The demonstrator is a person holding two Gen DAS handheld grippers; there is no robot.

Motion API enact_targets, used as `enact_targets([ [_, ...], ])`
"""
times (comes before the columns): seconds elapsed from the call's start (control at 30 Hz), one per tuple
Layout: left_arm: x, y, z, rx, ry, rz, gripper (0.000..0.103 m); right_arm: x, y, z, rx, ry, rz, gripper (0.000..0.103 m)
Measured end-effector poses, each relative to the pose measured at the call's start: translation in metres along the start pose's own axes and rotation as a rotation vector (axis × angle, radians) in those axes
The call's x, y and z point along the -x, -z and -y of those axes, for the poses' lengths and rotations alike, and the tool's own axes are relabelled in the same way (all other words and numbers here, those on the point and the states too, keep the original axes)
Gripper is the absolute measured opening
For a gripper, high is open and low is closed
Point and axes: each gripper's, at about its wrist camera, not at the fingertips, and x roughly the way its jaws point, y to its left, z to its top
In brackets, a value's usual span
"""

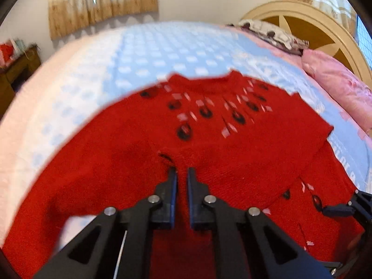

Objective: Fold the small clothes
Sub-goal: 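Grasp the sweater side edge with the left tool and fold it toward the center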

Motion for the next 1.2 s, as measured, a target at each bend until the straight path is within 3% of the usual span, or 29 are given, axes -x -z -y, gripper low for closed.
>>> enact_targets([
  [0.23,0.022,-0.021,-0.047,0.042,-0.098,0.087,0.008,-0.001,0.000,-0.007,0.032,0.038,-0.012,0.078],
  [0.43,-0.004,-0.009,-0.062,0.051,-0.159,0.034,0.008,0.000,0.002,-0.008,0.031,0.036,-0.015,0.079],
  [0.57,-0.022,0.004,-0.064,0.071,-0.162,-0.018,0.008,0.000,0.001,-0.008,0.039,0.039,-0.022,0.079],
  [0.7,-0.023,0.012,-0.054,0.076,-0.150,-0.019,0.013,0.009,-0.010,0.009,0.018,0.071,-0.026,0.079],
  [0.73,-0.023,0.011,-0.052,0.075,-0.152,-0.015,0.016,0.011,-0.014,0.021,-0.015,0.074,-0.022,0.079],
  [0.83,-0.020,0.010,-0.053,0.084,-0.149,-0.014,0.039,0.010,-0.025,0.055,-0.099,0.032,-0.022,0.079],
  [0.87,-0.018,0.010,-0.054,0.092,-0.149,-0.008,0.054,0.006,-0.029,0.066,-0.110,0.032,-0.026,0.079],
  [0.9,-0.016,0.011,-0.055,0.098,-0.152,0.003,0.061,0.003,-0.031,0.076,-0.124,0.045,-0.025,0.079],
  [0.97,-0.007,0.013,-0.054,0.094,-0.156,0.029,0.062,-0.005,-0.036,0.102,-0.166,0.100,-0.020,0.079],
  [1.03,0.001,0.015,-0.053,0.076,-0.162,0.044,0.073,-0.011,-0.033,0.133,-0.254,0.144,-0.035,0.079],
  [1.1,0.010,0.019,-0.051,0.051,-0.195,0.073,0.082,-0.008,-0.027,0.159,-0.365,0.060,-0.017,0.079],
  [1.13,0.013,0.021,-0.051,0.027,-0.215,0.084,0.083,-0.005,-0.027,0.160,-0.372,0.052,-0.015,0.079],
  [1.2,0.016,0.024,-0.049,-0.019,-0.256,0.093,0.089,0.003,-0.028,0.149,-0.331,0.119,-0.037,0.079],
])
